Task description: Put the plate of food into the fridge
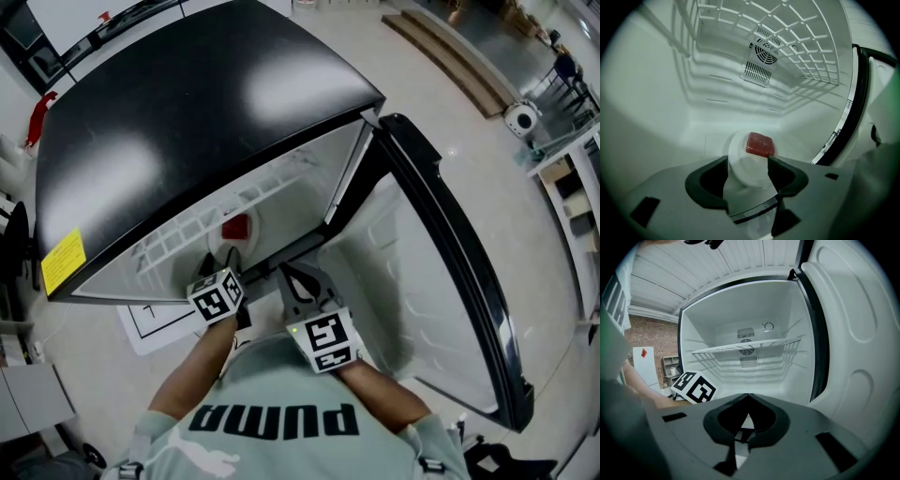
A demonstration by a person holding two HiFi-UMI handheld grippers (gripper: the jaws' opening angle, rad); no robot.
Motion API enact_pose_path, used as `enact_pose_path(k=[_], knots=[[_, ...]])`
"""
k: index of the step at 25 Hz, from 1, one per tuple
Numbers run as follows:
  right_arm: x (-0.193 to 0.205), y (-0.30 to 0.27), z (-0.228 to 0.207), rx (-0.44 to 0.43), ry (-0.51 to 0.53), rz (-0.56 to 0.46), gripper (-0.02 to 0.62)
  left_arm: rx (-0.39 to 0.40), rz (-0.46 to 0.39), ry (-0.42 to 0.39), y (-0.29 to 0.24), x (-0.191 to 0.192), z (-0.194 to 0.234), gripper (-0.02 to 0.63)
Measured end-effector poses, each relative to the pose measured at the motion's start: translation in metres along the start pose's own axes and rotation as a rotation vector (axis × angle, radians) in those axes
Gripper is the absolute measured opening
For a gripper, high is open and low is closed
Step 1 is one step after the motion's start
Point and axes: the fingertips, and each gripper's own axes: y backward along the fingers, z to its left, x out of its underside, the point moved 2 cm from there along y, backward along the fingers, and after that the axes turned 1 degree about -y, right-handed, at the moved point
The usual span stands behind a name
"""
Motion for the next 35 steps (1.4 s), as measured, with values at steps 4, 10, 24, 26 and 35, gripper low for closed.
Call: enact_pose_path(k=[4,10,24,26,35], knots=[[0.001,-0.003,0.004,0.006,0.005,-0.002,0.005,0.037,-0.023,-0.012,0.007,-0.001,-0.001,0.249],[0.003,-0.004,0.015,0.019,0.007,0.000,0.005,0.171,-0.050,-0.038,0.027,-0.003,-0.016,0.247],[-0.009,-0.004,0.046,0.079,-0.001,-0.023,0.005,0.322,-0.087,-0.128,0.089,-0.022,-0.015,0.006],[-0.012,-0.003,0.049,0.102,-0.006,-0.041,0.005,0.360,-0.096,-0.141,0.103,-0.026,-0.019,0.006],[-0.020,0.012,0.088,0.169,-0.016,-0.061,0.005,0.473,-0.111,-0.195,0.155,-0.035,-0.011,0.005]])
